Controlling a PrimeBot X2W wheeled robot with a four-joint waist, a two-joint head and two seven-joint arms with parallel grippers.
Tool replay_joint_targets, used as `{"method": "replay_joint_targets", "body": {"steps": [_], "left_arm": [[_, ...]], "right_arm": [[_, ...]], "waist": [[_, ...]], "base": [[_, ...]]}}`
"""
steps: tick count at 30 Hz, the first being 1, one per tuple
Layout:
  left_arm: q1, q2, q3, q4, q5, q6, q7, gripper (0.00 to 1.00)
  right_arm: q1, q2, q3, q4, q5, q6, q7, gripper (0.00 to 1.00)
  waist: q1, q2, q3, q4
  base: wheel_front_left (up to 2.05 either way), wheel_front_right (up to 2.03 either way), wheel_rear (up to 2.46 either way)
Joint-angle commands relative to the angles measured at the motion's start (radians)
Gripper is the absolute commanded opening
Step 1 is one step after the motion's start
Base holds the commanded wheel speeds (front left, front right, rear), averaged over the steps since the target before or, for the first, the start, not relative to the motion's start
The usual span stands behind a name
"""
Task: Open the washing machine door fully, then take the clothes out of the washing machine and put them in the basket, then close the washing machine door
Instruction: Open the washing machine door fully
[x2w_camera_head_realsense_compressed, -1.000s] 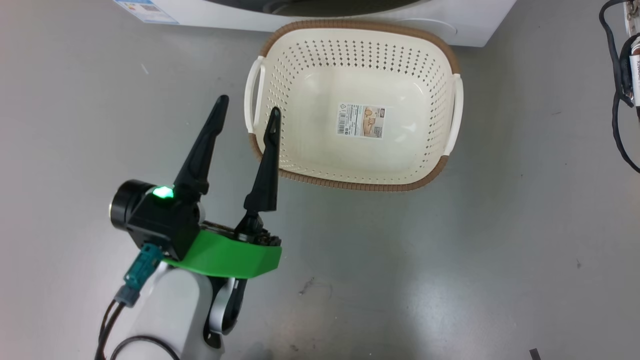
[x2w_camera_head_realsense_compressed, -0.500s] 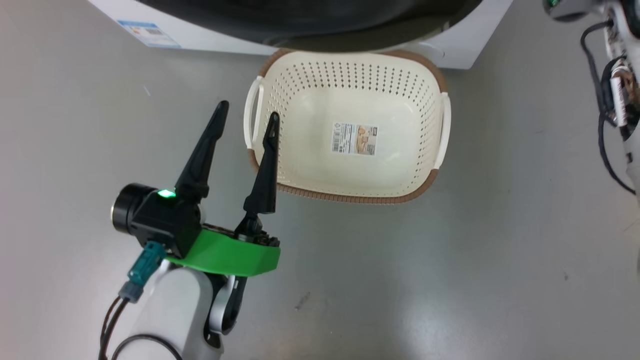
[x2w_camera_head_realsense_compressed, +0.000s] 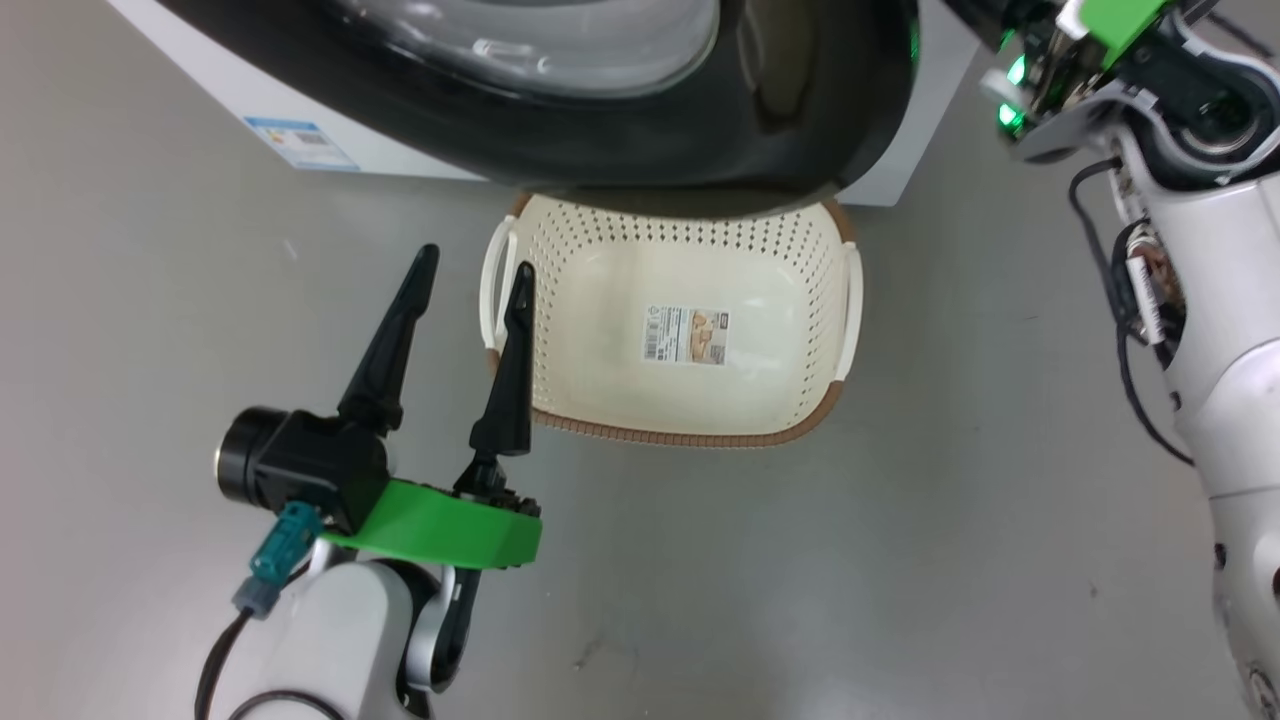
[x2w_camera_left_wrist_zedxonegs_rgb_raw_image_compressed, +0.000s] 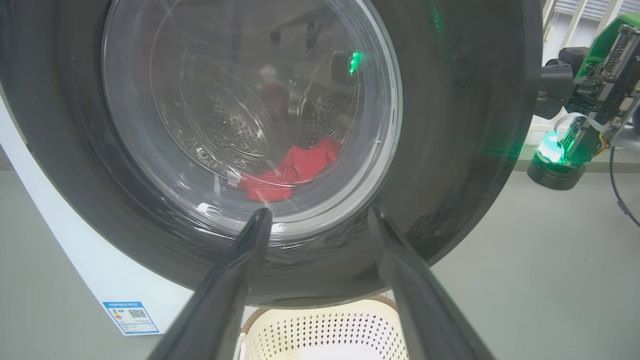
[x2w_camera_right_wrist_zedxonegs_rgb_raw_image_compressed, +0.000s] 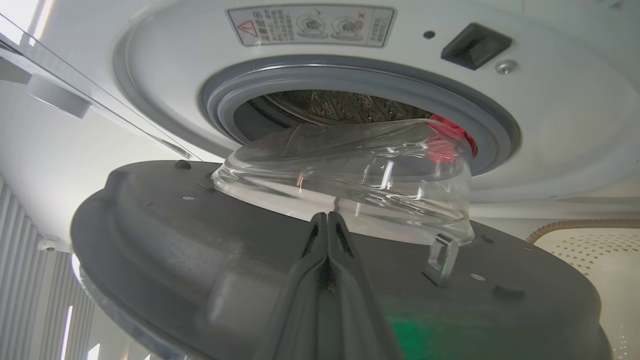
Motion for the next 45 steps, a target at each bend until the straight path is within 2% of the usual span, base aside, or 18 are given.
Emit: {"method": "replay_joint_targets", "body": {"steps": [1,13,28,35,36,37,38,45], "left_arm": [[0.021,0.019,0.038,-0.016,0.013,-0.001,-0.008,1.00],[0.057,0.019,0.065,0.012,0.011,0.003,-0.008,1.00],[0.074,0.019,0.061,0.031,0.007,0.003,-0.008,1.00],[0.078,0.019,0.058,0.031,-0.002,0.001,-0.008,1.00],[0.078,0.019,0.058,0.028,-0.001,0.001,-0.008,1.00],[0.078,0.019,0.059,0.025,0.002,0.002,-0.008,1.00],[0.078,0.019,0.059,0.022,0.004,0.003,-0.008,1.00],[0.076,0.019,0.059,0.001,-0.004,0.009,-0.008,1.00]], "right_arm": [[0.023,0.038,0.016,-0.039,0.001,0.005,0.009,0.00],[0.111,0.070,0.034,-0.031,0.023,0.005,0.043,0.00],[0.157,0.087,0.049,-0.015,0.034,0.005,0.043,0.00],[0.161,0.088,0.050,-0.021,-0.005,0.005,-0.021,0.00],[0.161,0.088,0.049,-0.028,-0.018,0.005,-0.045,0.31],[0.163,0.086,0.049,-0.038,-0.035,0.005,-0.070,0.84],[0.165,0.083,0.051,-0.053,-0.052,0.005,-0.094,1.00],[0.214,0.021,0.105,-0.186,-0.223,0.005,-0.306,1.00]], "waist": [[0.0000,-0.0001,-0.022,-0.013],[0.0000,-0.0001,-0.073,-0.043],[0.0000,-0.0001,-0.105,-0.047],[0.0000,-0.0001,-0.107,-0.053],[0.0000,-0.0001,-0.107,-0.054],[0.0000,-0.0001,-0.107,-0.056],[0.0000,-0.0001,-0.106,-0.058],[0.0000,-0.0001,-0.095,-0.079]], "base": [[0.00,0.00,0.00],[0.00,0.00,0.00],[0.00,0.00,0.00],[0.00,0.00,0.00],[0.00,0.00,0.00],[0.00,0.00,0.00],[0.00,0.00,0.00],[0.00,0.00,0.00]]}}
